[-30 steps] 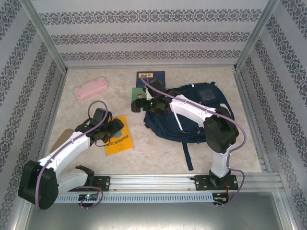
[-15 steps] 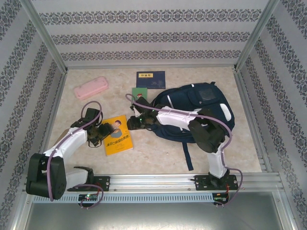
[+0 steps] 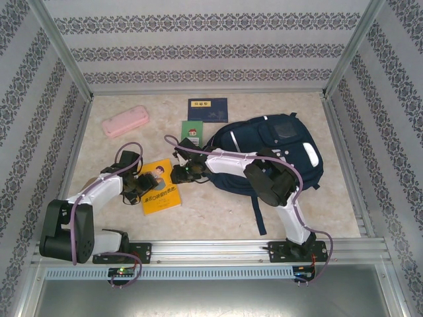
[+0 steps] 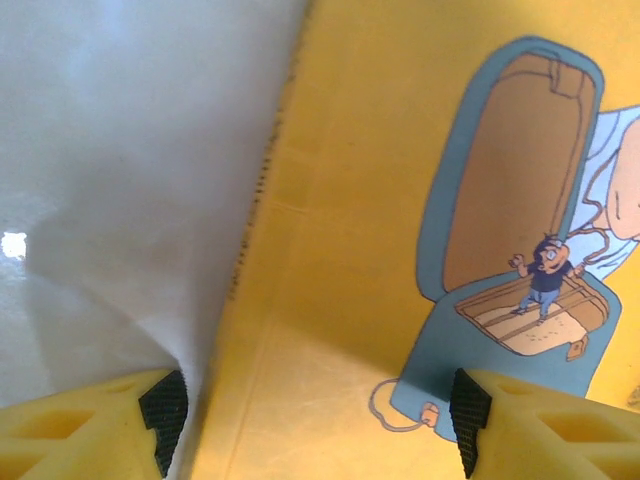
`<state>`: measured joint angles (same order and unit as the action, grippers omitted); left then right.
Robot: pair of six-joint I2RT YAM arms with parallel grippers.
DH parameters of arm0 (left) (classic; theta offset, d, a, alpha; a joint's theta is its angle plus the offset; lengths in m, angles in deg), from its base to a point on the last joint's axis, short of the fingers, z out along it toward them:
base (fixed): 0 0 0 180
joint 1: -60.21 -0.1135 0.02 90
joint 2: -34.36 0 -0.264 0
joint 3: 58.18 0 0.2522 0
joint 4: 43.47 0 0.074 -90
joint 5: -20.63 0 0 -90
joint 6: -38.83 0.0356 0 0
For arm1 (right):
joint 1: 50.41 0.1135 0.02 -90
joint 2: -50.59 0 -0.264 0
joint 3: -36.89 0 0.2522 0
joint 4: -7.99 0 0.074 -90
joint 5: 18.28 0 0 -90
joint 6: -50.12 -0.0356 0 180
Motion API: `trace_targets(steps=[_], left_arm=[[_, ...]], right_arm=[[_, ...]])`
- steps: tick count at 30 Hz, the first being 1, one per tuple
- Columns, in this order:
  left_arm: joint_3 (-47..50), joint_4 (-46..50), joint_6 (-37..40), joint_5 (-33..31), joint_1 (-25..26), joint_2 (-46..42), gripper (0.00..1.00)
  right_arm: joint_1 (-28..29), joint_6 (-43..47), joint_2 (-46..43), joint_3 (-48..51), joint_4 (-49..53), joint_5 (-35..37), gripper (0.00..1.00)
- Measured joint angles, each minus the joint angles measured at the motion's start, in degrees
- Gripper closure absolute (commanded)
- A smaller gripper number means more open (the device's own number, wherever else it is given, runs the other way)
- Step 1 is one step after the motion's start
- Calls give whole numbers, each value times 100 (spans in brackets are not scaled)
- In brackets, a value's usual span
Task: Pack the student bag
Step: Pick up the book from the middle-left of the table.
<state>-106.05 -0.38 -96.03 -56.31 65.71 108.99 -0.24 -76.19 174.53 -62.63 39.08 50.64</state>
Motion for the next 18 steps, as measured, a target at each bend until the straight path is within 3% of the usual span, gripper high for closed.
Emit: trace_targets(steps=[7, 18], left_arm=[[9, 20, 11, 197, -79, -136, 34], [164, -756, -568, 1405, -125, -861, 42]], right_arm=[[24, 2, 127, -223, 90, -164, 78], [-262, 9, 118, -302, 153, 415, 79]])
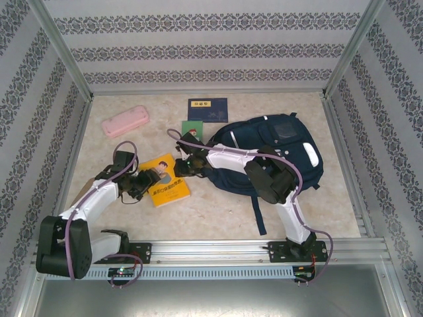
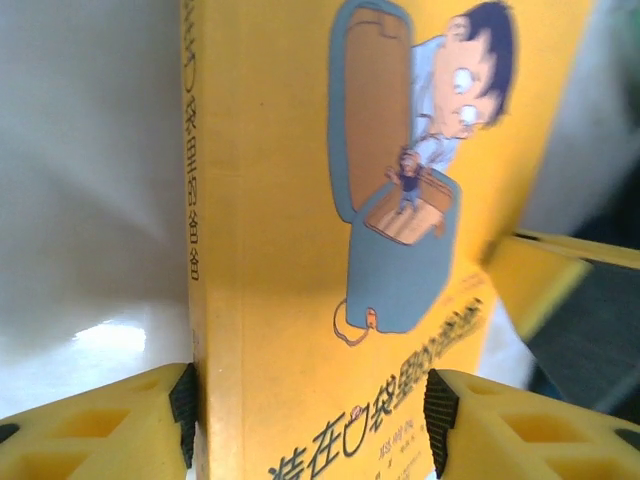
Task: Pack the student bag
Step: Pick up the book from the middle-left of the table.
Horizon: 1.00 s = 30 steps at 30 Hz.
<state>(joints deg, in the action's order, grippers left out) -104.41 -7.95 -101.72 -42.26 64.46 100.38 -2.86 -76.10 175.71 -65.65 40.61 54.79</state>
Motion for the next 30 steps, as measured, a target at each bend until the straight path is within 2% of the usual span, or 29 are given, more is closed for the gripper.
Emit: trace_targets(steps=[4, 6, 7, 10, 16, 18, 20, 24, 26, 30], left_arm=[[-17, -612, -94, 463, 4, -46, 48], [-116, -761, -72, 608, 24, -7, 54], [-181, -767, -24, 634, 26, 55, 60], [-278, -787, 131, 608, 11, 247, 72], [-275, -680, 363, 363, 15, 315, 94], [-278, -605, 389, 350, 17, 315, 95], [-289, -544, 411, 350, 17, 315, 100], [-457, -444, 431, 387, 28, 315, 100], [-581, -424, 431, 398, 28, 315, 100], [-815, -415, 428, 446, 31, 313, 100]], right_arm=[[22, 2, -13, 0, -79, -76, 79], [151, -2, -2, 4, -90, -203, 79], [225, -2, -2, 7, -68, -262, 79], [361, -2, 2, 15, -20, -308, 78], [240, -4, -114, 168, -50, -245, 73], [232, -9, -195, 262, -50, -190, 71], [227, -4, -332, 374, -15, -144, 63], [164, 131, -807, 490, 225, 55, 48], [85, 271, -1198, 492, 374, 232, 45], [-256, 553, -2037, 533, 654, 634, 44]])
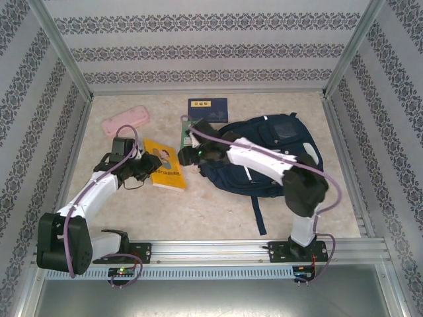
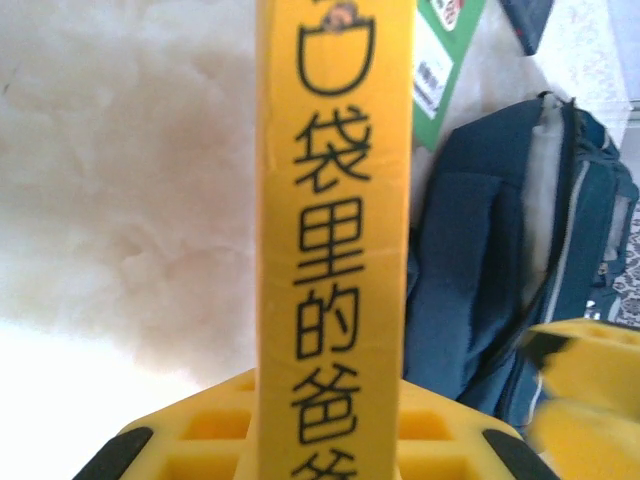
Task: Pack the student bag
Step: Pick up the book from the middle-left of the table, then open the student bag at the middle-right of the table.
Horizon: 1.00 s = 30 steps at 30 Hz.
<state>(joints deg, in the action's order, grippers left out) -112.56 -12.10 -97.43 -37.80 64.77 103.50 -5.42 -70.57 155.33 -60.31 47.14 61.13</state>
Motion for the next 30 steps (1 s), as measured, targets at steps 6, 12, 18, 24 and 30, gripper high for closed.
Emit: trace_targets(steps=[6, 12, 18, 24, 30], left_arm=[[-264, -11, -22, 118, 66, 4, 100], [-326, -85, -72, 234, 96, 195, 100], [-326, -98, -133, 256, 184, 293, 100], [-326, -105, -136, 254, 188, 291, 100], [-326, -103, -136, 254, 188, 155, 100]], right_arm=[[-780, 428, -920, 466, 492, 756, 51], [-1215, 651, -940, 1093, 898, 1080, 50], [-1211, 713, -496, 1222, 964, 1130, 50], [-1211, 761, -42, 1193, 940, 1320, 59], [-1150, 824, 2, 1178, 872, 1425, 100]])
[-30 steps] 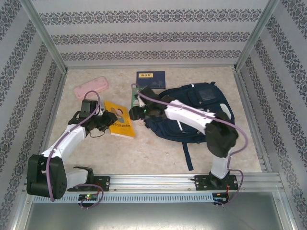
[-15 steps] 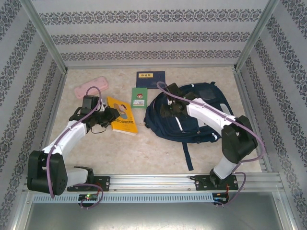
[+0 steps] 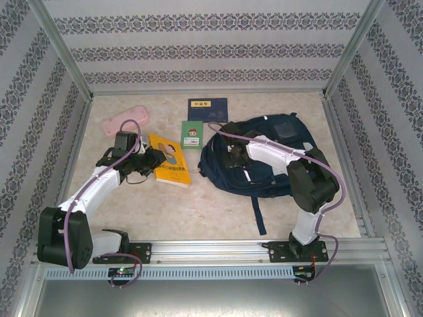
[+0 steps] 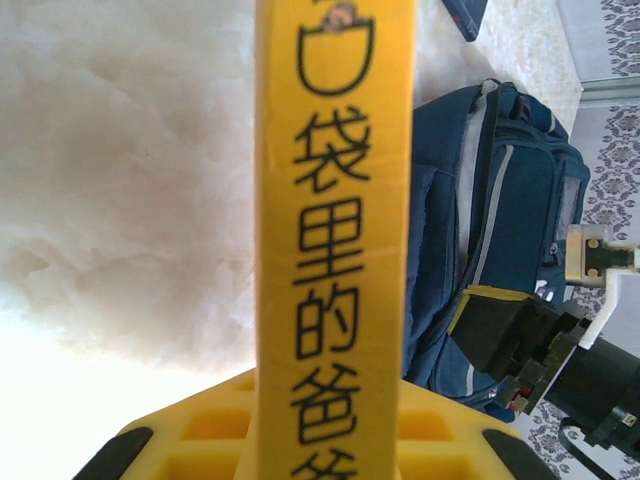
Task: Pack the student bag
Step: Open the student bag at the middle-right of the table.
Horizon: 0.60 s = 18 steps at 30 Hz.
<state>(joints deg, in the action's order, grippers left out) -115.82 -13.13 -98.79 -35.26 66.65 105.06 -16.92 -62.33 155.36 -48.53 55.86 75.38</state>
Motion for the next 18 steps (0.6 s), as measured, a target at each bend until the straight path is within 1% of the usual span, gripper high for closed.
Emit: trace_targets(steps=[6, 11, 18], left_arm=[[0, -2, -46, 2, 4, -111, 100], [17, -133, -197, 20, 140, -109, 100], [31, -382, -308, 17, 372, 0, 100]], right_arm=[[0, -4, -138, 0, 31, -7, 100], [-24, -7, -616, -85, 212, -50, 100], [-267, -116, -1209, -295, 387, -245, 100]])
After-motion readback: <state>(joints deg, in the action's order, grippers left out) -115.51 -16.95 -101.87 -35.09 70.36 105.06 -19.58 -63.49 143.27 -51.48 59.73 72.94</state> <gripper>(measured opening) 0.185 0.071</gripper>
